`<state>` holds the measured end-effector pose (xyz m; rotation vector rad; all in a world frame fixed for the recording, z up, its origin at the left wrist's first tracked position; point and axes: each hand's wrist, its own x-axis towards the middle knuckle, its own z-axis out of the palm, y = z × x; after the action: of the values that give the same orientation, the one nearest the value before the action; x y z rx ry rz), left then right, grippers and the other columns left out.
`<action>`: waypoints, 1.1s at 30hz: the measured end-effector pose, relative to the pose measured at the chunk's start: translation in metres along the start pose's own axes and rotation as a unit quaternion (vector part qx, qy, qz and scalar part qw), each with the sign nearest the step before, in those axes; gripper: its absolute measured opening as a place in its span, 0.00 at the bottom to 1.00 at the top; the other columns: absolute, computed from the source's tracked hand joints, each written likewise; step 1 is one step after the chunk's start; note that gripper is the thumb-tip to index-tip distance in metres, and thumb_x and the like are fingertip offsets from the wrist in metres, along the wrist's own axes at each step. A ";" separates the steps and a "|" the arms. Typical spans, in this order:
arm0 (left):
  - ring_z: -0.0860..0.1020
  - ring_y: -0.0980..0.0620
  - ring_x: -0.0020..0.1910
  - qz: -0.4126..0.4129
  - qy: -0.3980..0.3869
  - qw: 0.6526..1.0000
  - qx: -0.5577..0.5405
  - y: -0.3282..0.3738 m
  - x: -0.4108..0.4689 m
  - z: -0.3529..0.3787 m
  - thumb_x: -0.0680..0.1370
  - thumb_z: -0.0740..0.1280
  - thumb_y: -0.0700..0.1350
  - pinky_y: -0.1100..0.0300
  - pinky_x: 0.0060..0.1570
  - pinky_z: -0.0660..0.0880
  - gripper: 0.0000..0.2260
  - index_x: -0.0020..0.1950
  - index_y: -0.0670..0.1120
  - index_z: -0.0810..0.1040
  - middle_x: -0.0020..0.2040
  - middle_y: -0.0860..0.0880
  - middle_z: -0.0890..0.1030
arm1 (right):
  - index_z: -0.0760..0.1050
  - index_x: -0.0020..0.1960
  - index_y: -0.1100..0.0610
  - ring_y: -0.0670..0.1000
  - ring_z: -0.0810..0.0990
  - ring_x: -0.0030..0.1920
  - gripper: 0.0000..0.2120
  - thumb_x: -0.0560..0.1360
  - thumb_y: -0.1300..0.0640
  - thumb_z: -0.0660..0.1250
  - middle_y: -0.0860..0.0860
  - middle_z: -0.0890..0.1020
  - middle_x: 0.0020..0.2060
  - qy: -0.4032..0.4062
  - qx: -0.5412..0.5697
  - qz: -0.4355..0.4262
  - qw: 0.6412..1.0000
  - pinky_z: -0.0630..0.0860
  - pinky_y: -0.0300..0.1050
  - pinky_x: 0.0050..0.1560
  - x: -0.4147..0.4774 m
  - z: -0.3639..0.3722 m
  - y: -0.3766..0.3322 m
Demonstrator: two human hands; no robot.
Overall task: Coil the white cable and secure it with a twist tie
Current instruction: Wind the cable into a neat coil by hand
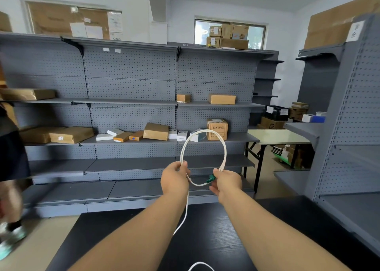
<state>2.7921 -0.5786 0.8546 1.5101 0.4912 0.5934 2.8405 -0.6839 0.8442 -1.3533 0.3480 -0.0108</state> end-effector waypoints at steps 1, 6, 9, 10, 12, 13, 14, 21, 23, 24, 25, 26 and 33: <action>0.80 0.46 0.37 0.006 0.007 1.000 -0.003 0.000 -0.001 0.001 0.79 0.62 0.48 0.50 0.43 0.77 0.09 0.39 0.51 0.75 0.36 0.49 0.81 | 0.75 0.38 0.57 0.53 0.78 0.35 0.07 0.75 0.61 0.68 0.55 0.78 0.37 -0.002 0.004 0.003 1.000 0.74 0.43 0.28 -0.001 0.001 0.000; 0.80 0.50 0.39 -0.014 0.004 0.999 -0.042 -0.003 -0.002 0.005 0.81 0.59 0.44 0.55 0.45 0.76 0.05 0.47 0.48 0.74 0.38 0.49 0.79 | 0.74 0.37 0.58 0.54 0.79 0.38 0.08 0.74 0.62 0.68 0.58 0.80 0.42 -0.001 0.034 0.023 0.999 0.74 0.42 0.27 -0.004 0.001 -0.002; 0.77 0.49 0.40 -0.011 -0.010 1.000 0.002 -0.007 -0.001 0.005 0.80 0.60 0.42 0.55 0.48 0.73 0.09 0.41 0.45 0.76 0.39 0.47 0.80 | 0.74 0.37 0.59 0.54 0.79 0.38 0.08 0.74 0.63 0.68 0.60 0.80 0.45 0.001 0.044 0.031 0.999 0.74 0.42 0.28 -0.005 0.000 -0.003; 0.76 0.48 0.39 -0.004 -0.011 1.000 0.019 -0.009 0.000 0.004 0.79 0.61 0.41 0.55 0.47 0.73 0.11 0.38 0.46 0.76 0.39 0.46 0.81 | 0.74 0.38 0.60 0.54 0.79 0.38 0.07 0.74 0.63 0.68 0.61 0.80 0.45 0.001 0.045 0.033 0.998 0.75 0.42 0.28 -0.005 0.000 -0.003; 0.76 0.48 0.39 0.020 -0.013 0.999 0.040 -0.010 0.000 0.002 0.79 0.61 0.42 0.55 0.45 0.73 0.10 0.39 0.48 0.76 0.42 0.46 0.81 | 0.74 0.38 0.61 0.54 0.79 0.38 0.07 0.74 0.63 0.68 0.61 0.80 0.46 -0.003 0.051 0.039 0.998 0.75 0.42 0.29 -0.006 0.001 -0.003; 0.76 0.48 0.40 0.036 -0.013 0.998 0.054 -0.010 -0.001 0.002 0.80 0.61 0.43 0.55 0.44 0.72 0.08 0.43 0.47 0.76 0.43 0.47 0.81 | 0.74 0.38 0.62 0.55 0.79 0.38 0.07 0.74 0.64 0.68 0.61 0.80 0.47 -0.008 0.056 0.043 0.997 0.75 0.43 0.30 -0.007 0.001 -0.002; 0.77 0.47 0.41 0.054 -0.014 0.996 0.072 -0.009 -0.001 0.001 0.80 0.60 0.45 0.56 0.42 0.72 0.07 0.47 0.47 0.77 0.44 0.47 0.81 | 0.74 0.39 0.62 0.55 0.79 0.38 0.06 0.74 0.65 0.68 0.62 0.80 0.47 -0.015 0.062 0.047 0.997 0.76 0.44 0.31 -0.008 0.002 -0.001; 0.74 0.51 0.46 0.090 -0.128 0.980 0.122 -0.004 -0.006 -0.001 0.80 0.59 0.49 0.60 0.47 0.67 0.23 0.74 0.57 0.59 0.46 0.50 0.77 | 0.75 0.41 0.65 0.55 0.80 0.35 0.04 0.74 0.66 0.67 0.61 0.80 0.45 -0.032 0.084 0.075 0.993 0.76 0.43 0.30 -0.015 0.004 0.003; 0.73 0.54 0.48 0.090 -0.171 0.973 0.129 -0.004 -0.007 -0.002 0.77 0.65 0.50 0.60 0.49 0.65 0.34 0.75 0.60 0.48 0.48 0.50 0.77 | 0.76 0.43 0.66 0.54 0.81 0.33 0.03 0.74 0.65 0.68 0.60 0.81 0.42 -0.036 0.084 0.080 0.993 0.77 0.43 0.31 -0.017 0.005 0.003; 0.73 0.53 0.51 0.096 -0.184 0.969 0.134 -0.005 -0.008 -0.003 0.75 0.68 0.49 0.60 0.51 0.65 0.39 0.75 0.60 0.44 0.51 0.49 0.76 | 0.76 0.43 0.66 0.54 0.81 0.32 0.03 0.74 0.65 0.68 0.59 0.82 0.40 -0.038 0.085 0.083 0.992 0.78 0.44 0.33 -0.018 0.005 0.003; 0.74 0.52 0.52 0.099 -0.191 0.966 0.142 -0.005 -0.008 -0.003 0.73 0.71 0.49 0.60 0.51 0.66 0.44 0.75 0.60 0.42 0.51 0.49 0.75 | 0.76 0.43 0.66 0.53 0.81 0.31 0.03 0.74 0.65 0.68 0.58 0.81 0.38 -0.037 0.085 0.084 0.992 0.78 0.45 0.34 -0.018 0.006 0.003; 0.74 0.52 0.51 0.101 -0.192 0.965 0.149 -0.005 -0.009 -0.003 0.71 0.73 0.48 0.61 0.50 0.67 0.47 0.75 0.60 0.40 0.50 0.48 0.75 | 0.76 0.42 0.66 0.53 0.80 0.31 0.04 0.74 0.65 0.69 0.58 0.81 0.37 -0.035 0.083 0.084 0.992 0.79 0.45 0.35 -0.019 0.007 0.003; 0.77 0.55 0.43 0.110 -0.170 0.970 0.138 -0.006 -0.008 -0.005 0.74 0.70 0.41 0.62 0.47 0.71 0.43 0.76 0.58 0.44 0.43 0.49 0.79 | 0.76 0.42 0.64 0.53 0.81 0.34 0.04 0.74 0.64 0.69 0.59 0.82 0.39 -0.054 0.077 0.095 0.991 0.77 0.43 0.31 -0.022 0.007 0.003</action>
<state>2.7831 -0.5797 0.8479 1.9052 0.1440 0.4345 2.8205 -0.6722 0.8482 -1.1593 0.3747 0.1902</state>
